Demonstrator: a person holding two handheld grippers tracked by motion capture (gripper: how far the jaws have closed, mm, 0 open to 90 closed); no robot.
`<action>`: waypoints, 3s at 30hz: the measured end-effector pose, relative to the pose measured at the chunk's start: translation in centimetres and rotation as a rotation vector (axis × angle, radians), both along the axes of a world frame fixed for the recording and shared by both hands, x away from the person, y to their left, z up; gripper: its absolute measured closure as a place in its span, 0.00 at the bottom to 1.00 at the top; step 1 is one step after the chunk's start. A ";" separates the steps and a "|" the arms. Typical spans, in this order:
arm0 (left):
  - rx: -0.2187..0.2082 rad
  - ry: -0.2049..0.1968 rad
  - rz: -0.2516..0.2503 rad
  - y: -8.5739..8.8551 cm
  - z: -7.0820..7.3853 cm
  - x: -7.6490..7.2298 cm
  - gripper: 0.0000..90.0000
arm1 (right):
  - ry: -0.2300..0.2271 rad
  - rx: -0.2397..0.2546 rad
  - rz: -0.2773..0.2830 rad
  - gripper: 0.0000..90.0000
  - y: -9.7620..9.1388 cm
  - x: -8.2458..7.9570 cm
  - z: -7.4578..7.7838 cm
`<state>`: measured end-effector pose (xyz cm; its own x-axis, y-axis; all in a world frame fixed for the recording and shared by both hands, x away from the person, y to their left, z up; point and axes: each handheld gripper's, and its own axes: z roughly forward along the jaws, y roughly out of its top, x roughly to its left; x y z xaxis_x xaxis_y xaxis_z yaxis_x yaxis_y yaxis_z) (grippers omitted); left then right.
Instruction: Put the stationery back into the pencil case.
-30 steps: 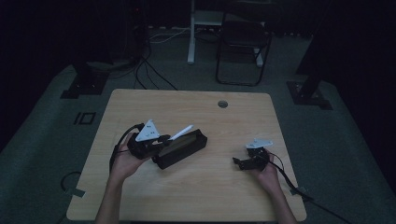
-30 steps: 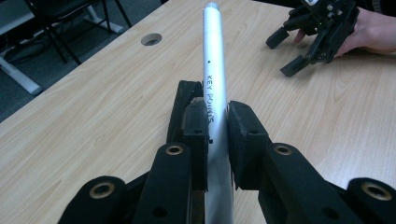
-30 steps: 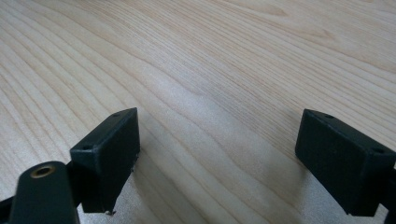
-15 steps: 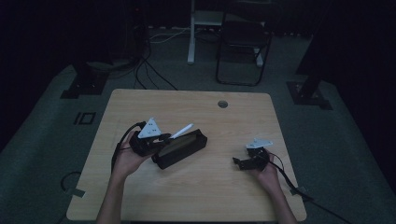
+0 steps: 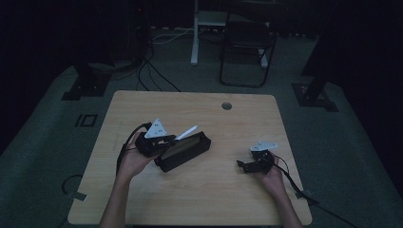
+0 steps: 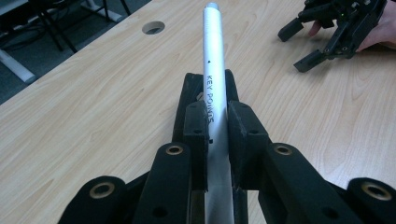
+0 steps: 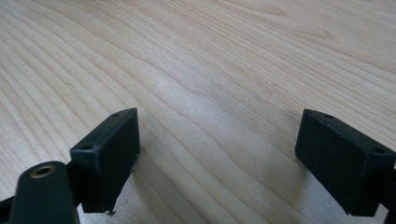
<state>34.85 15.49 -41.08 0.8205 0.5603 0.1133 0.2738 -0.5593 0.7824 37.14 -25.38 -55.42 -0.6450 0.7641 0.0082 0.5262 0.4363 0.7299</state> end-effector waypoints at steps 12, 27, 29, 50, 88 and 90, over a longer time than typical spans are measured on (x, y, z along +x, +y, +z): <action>0.008 0.010 0.002 -0.4 -0.5 0.4 0.88 | 0.000 0.000 0.000 0.15 0.0 0.0 0.0; 0.030 0.033 -0.001 -0.9 -1.4 0.9 0.88 | 0.000 0.001 -0.001 0.15 0.0 0.0 0.0; 0.030 0.038 0.001 -0.9 -1.7 1.0 0.88 | 0.000 0.001 -0.001 0.15 0.0 0.0 0.0; 0.070 0.078 0.010 -1.1 -3.3 1.9 0.88 | 0.000 0.001 -0.001 0.15 0.0 0.0 0.0; 0.126 0.117 0.020 -2.4 -5.0 3.1 0.87 | 0.000 0.000 0.000 0.15 0.0 0.0 0.0; 0.127 0.116 0.019 -2.4 -5.0 3.1 0.87 | 0.000 0.000 0.000 0.15 0.0 0.0 0.0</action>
<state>37.95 13.08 -46.09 0.8215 0.5632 0.0889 0.3700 -0.6451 0.6686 37.14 -25.38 -55.42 -0.6451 0.7641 0.0082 0.5262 0.4363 0.7299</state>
